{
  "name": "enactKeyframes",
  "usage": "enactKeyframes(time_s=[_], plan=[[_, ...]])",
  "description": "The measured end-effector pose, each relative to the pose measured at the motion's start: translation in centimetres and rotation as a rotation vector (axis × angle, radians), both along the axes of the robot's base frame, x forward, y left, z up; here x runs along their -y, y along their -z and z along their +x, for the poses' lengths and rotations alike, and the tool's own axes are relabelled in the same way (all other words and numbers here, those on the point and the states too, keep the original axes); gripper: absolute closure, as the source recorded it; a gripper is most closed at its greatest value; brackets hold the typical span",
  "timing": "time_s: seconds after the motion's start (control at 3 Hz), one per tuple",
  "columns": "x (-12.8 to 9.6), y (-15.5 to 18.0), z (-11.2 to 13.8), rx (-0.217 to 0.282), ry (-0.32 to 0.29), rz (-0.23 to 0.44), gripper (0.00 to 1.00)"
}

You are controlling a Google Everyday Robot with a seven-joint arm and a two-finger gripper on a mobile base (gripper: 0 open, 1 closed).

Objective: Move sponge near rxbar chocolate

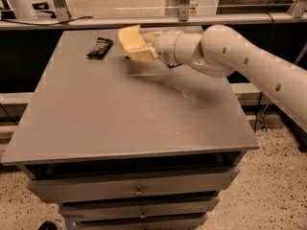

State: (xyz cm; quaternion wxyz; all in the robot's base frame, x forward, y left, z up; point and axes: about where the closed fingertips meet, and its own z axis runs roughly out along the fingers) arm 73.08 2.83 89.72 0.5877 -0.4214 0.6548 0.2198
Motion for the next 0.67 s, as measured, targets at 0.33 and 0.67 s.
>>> enactKeyframes(time_s=[0.33, 0.67], plan=[[-0.9, 0.5, 3.6, -0.024, 0.014, -0.045, 1.0], [-1.4, 1.9, 6.1, -0.057, 0.027, -0.09, 1.0]])
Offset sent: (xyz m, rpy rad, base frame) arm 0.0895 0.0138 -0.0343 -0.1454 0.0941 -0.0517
